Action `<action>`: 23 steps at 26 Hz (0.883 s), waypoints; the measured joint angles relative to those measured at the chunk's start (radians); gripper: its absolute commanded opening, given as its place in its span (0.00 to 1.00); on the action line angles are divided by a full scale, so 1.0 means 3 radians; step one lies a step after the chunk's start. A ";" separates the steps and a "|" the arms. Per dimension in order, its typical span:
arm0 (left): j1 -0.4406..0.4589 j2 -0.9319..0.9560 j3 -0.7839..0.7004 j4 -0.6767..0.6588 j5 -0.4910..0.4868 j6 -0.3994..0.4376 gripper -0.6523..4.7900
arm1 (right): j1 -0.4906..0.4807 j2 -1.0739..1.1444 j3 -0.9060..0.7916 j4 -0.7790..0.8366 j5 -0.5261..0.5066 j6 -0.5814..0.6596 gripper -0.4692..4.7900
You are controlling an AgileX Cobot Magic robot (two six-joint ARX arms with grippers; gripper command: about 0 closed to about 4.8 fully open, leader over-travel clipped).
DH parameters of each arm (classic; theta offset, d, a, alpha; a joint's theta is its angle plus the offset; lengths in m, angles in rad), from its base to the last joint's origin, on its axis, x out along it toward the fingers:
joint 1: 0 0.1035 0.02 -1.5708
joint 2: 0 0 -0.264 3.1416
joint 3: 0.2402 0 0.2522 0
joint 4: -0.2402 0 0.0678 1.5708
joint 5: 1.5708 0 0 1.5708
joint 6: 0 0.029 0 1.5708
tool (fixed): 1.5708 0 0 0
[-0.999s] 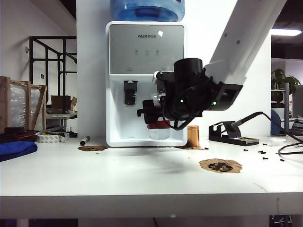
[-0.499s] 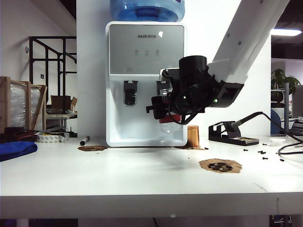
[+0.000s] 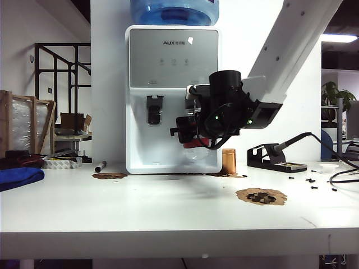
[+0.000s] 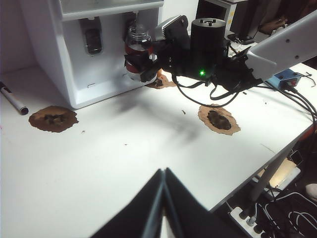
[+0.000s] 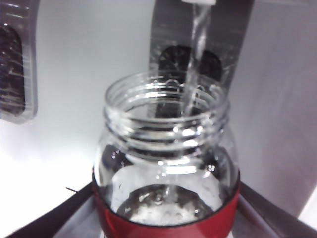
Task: Pick up the water bottle with two loops of red belts, then reach the front water dispenser and gently press the gray-black baffle horizontally to get a little water.
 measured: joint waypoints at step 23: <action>0.0000 0.0000 0.0000 0.0000 0.0000 0.0000 0.11 | -0.0023 0.0094 0.0206 -0.0102 -0.0013 0.0000 0.08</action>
